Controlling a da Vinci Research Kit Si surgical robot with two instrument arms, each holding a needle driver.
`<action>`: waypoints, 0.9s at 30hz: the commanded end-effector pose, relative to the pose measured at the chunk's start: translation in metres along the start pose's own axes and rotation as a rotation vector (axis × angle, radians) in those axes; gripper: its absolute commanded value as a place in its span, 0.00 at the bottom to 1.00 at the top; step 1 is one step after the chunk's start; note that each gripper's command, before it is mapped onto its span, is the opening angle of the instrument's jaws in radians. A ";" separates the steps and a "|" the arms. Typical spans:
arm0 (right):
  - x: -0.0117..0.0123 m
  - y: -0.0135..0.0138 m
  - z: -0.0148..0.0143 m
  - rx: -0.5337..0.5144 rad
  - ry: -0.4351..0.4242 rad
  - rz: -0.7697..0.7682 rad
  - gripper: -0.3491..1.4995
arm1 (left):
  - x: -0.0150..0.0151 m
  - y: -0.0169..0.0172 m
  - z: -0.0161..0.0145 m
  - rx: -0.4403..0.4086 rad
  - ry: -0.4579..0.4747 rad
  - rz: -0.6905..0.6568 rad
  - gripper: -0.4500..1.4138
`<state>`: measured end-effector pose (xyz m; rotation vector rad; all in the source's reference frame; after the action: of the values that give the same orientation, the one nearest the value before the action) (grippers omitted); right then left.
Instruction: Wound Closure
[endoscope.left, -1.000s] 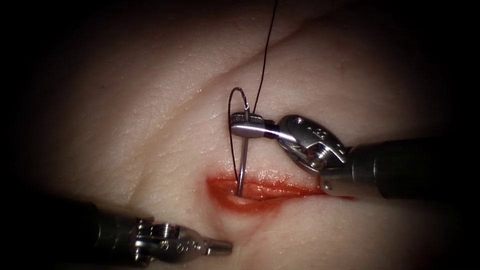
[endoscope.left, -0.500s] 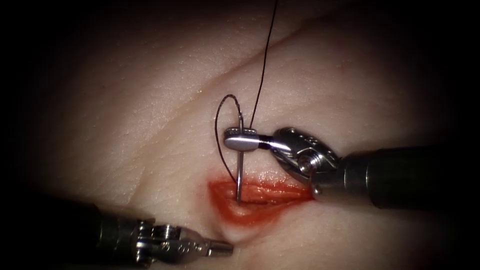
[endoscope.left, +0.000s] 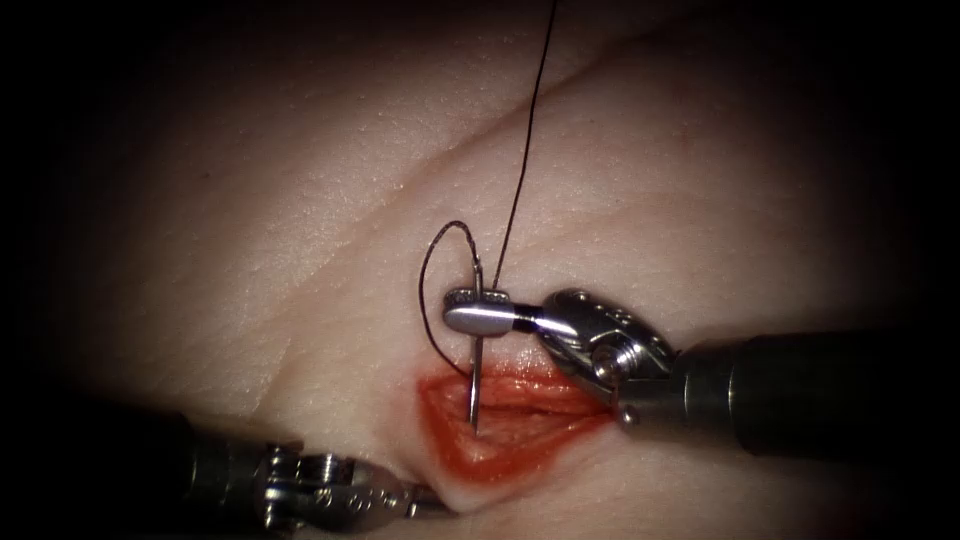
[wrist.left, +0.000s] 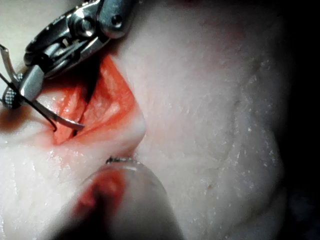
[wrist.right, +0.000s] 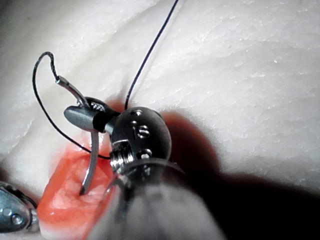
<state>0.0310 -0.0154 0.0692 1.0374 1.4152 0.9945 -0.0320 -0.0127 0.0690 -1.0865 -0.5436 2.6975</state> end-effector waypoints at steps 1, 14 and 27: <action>-0.0010 0.0000 0.0008 0.005 -0.003 0.005 0.00 | -0.0001 0.0003 0.0008 -0.001 -0.001 -0.002 0.05; -0.0032 -0.0017 0.0014 0.036 -0.056 0.193 0.00 | 0.0001 0.0001 0.0008 -0.001 -0.001 -0.003 0.04; -0.0043 -0.0032 0.0007 0.042 -0.081 0.232 0.00 | 0.0000 0.0002 0.0007 -0.002 -0.001 -0.002 0.00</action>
<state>0.0311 -0.0200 0.0667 1.2786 1.2736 1.0797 -0.0321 -0.0126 0.0689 -1.0852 -0.5447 2.6960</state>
